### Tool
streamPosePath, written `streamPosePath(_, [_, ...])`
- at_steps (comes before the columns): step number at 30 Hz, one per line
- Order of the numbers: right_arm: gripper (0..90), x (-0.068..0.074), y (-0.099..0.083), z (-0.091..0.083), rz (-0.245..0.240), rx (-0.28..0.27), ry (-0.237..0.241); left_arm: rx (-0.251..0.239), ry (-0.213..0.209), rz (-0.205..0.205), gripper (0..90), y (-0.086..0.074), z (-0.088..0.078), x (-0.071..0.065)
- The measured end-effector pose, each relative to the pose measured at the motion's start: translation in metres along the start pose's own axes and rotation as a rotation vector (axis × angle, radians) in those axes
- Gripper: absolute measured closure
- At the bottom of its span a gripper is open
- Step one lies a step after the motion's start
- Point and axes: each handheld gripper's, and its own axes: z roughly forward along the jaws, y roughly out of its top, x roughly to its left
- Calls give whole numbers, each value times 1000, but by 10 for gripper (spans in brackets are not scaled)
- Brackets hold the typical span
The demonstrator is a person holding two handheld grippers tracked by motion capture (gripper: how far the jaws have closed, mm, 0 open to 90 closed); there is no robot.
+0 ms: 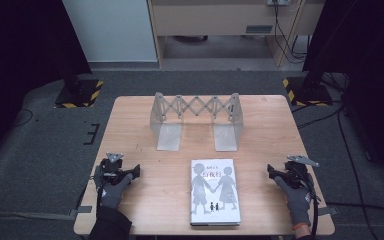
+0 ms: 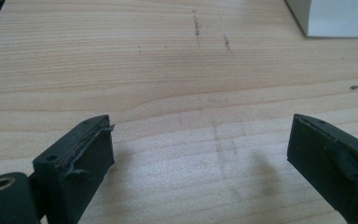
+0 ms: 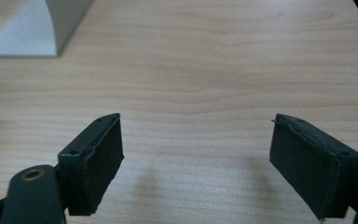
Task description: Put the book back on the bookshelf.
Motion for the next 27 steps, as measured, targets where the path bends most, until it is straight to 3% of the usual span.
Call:
streamPosePath(3, [202,-1,2,-7,26,-35,38,-14,-18,-14,72,1,-5,-2])
streamPosePath(12, [215,-2,6,-14,32,-77,79,-46,-39,3,79,3,-14,-16])
streamPosePath(27, [204,7,12,-26,-22,-122,119,-80,-77,20,94,4,-26,-32])
